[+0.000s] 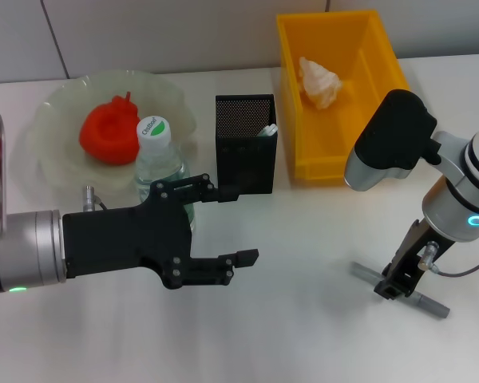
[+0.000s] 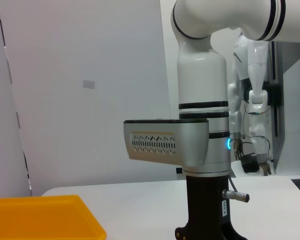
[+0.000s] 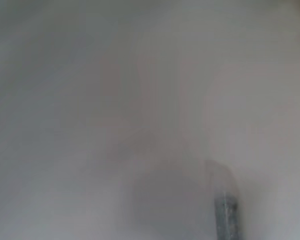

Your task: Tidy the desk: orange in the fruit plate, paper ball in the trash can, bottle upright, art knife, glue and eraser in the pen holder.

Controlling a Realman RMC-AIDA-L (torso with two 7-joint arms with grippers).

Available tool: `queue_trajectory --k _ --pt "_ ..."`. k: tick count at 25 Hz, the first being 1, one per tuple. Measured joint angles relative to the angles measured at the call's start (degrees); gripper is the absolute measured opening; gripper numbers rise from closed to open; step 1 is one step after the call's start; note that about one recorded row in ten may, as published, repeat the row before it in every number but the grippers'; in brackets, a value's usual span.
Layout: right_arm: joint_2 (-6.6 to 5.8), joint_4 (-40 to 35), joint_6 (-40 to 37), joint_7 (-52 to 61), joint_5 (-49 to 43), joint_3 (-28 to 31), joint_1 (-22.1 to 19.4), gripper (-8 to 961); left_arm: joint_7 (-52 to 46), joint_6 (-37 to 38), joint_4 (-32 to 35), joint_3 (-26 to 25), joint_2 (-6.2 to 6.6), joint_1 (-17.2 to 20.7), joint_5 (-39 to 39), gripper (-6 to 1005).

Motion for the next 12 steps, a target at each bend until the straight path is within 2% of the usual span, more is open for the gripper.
queue_trajectory --k 12 --pt "0.09 -0.54 0.72 -0.27 -0.48 -1.41 -0.5 148 0.42 -0.07 -0.24 0.0 0.0 0.07 0.0 799"
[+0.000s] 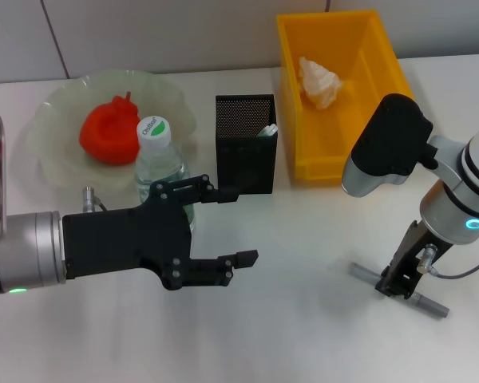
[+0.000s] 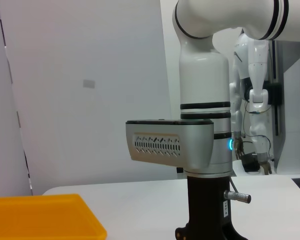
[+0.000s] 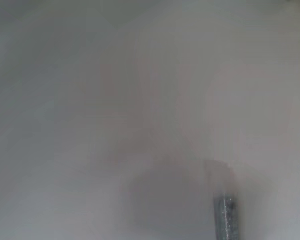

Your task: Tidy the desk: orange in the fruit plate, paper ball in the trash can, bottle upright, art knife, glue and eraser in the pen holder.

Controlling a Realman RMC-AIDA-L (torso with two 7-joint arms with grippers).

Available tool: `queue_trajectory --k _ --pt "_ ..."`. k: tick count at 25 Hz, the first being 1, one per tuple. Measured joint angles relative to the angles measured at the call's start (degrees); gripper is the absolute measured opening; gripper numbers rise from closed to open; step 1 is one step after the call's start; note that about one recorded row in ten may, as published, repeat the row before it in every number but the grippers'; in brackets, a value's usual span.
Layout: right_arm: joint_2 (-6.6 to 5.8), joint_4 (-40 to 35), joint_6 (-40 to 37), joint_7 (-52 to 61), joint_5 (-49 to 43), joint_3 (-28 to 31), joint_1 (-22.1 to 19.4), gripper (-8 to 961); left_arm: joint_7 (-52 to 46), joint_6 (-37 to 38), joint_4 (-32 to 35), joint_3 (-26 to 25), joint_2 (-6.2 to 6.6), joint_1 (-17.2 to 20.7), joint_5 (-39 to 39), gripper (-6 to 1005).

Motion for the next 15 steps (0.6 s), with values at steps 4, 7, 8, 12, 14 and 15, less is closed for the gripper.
queue_trajectory --k 4,7,8,12,14,15 --pt "0.0 -0.4 0.0 0.12 -0.05 0.22 -0.01 127 0.02 0.0 0.0 0.0 0.0 0.01 0.0 799" --pt "-0.05 -1.07 0.0 0.17 -0.11 0.49 -0.08 129 0.04 0.0 0.01 0.0 0.0 -0.04 0.0 799" --pt "-0.06 -1.4 0.0 0.18 -0.12 0.56 -0.13 129 0.04 0.0 0.01 0.0 0.0 -0.04 0.0 799" --pt "-0.14 -3.03 -0.01 0.31 -1.49 0.69 -0.53 127 0.1 0.0 0.06 -0.17 0.0 -0.04 0.0 799" --pt "-0.15 -3.54 0.0 0.33 -1.83 0.77 -0.6 127 0.11 0.01 0.06 -0.19 0.0 -0.04 0.0 799" --pt "-0.16 -4.89 -0.01 0.42 -2.16 1.38 -0.75 127 0.11 0.01 0.08 -0.23 0.0 -0.04 0.0 799"
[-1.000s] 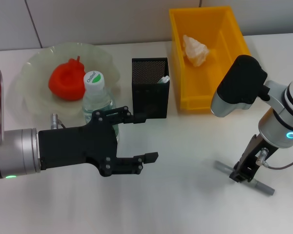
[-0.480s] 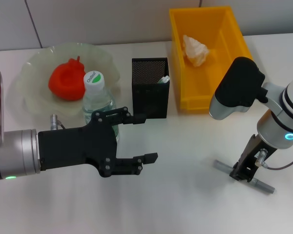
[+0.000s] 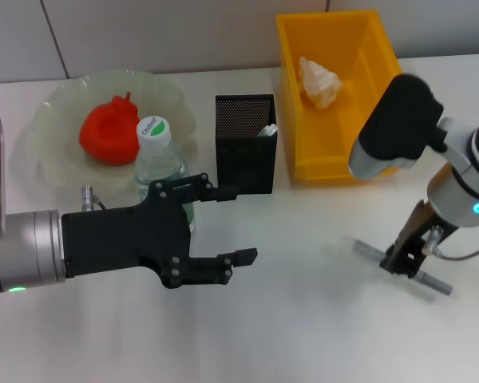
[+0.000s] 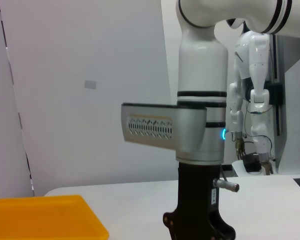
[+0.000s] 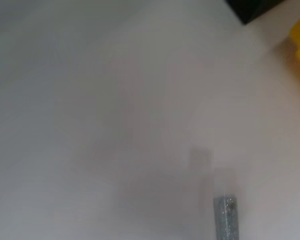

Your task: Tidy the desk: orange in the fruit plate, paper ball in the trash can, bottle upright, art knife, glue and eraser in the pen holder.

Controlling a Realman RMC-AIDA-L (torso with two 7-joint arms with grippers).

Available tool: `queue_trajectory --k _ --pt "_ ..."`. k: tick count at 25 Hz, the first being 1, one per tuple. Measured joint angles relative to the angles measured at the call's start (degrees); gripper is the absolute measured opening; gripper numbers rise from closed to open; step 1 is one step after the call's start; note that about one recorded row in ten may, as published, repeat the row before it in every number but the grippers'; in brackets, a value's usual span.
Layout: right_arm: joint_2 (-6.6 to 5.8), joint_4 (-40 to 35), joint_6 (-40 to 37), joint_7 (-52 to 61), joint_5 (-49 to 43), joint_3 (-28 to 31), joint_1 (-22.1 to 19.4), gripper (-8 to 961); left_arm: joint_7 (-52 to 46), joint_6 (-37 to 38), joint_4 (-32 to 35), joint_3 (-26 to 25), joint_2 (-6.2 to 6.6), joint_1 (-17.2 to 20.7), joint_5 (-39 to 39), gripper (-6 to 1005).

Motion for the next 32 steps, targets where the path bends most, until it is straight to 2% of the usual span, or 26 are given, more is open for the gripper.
queue_trajectory --k 11,20,32 --pt "-0.18 -6.18 0.14 -0.68 -2.28 5.87 -0.43 127 0.0 0.0 0.11 -0.12 0.0 -0.16 0.0 799" --pt "-0.21 -14.01 4.89 -2.05 -4.53 11.68 -0.75 126 0.0 0.0 -0.05 -0.12 -0.18 -0.73 0.0 799" --pt "-0.05 -20.41 13.06 -2.49 -4.08 12.62 -1.75 126 -0.09 0.04 -0.07 0.26 -0.26 -0.78 0.0 799"
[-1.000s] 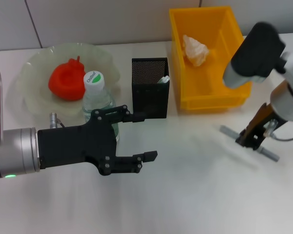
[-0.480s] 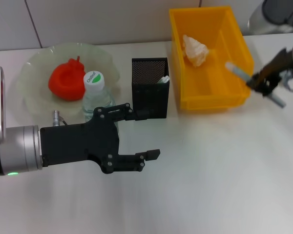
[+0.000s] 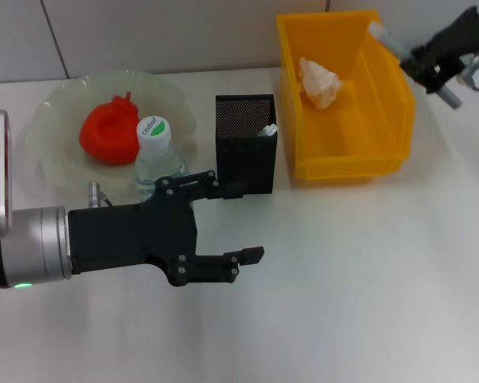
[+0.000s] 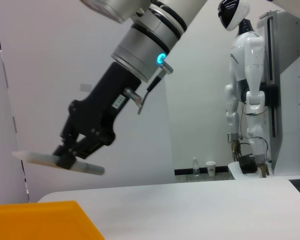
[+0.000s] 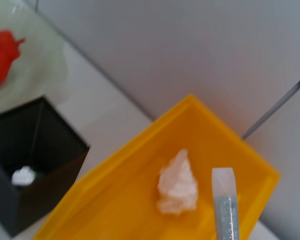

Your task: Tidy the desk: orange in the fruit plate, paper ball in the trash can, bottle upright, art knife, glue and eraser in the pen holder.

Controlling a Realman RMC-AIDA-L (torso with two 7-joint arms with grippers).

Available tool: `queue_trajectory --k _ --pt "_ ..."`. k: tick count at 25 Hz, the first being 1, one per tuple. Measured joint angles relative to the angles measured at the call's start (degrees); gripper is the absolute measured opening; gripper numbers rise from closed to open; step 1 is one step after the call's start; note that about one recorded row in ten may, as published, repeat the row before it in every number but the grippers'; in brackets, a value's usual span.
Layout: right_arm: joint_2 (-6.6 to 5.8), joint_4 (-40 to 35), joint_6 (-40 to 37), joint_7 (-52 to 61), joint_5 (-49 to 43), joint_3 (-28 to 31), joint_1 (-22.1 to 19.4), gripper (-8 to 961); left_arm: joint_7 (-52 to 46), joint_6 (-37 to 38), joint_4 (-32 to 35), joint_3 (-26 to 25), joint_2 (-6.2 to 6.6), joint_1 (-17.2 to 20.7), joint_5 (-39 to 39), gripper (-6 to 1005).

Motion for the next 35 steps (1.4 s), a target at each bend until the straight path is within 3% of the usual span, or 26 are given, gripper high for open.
queue_trajectory --k 19,35 --pt "0.12 -0.34 11.9 -0.33 0.86 -0.6 -1.03 127 0.03 -0.01 -0.07 0.15 -0.09 -0.09 0.0 799" --pt "0.25 -0.59 22.77 -12.71 18.23 -0.63 -7.08 126 0.09 -0.01 -0.1 0.15 -0.09 -0.02 0.0 799"
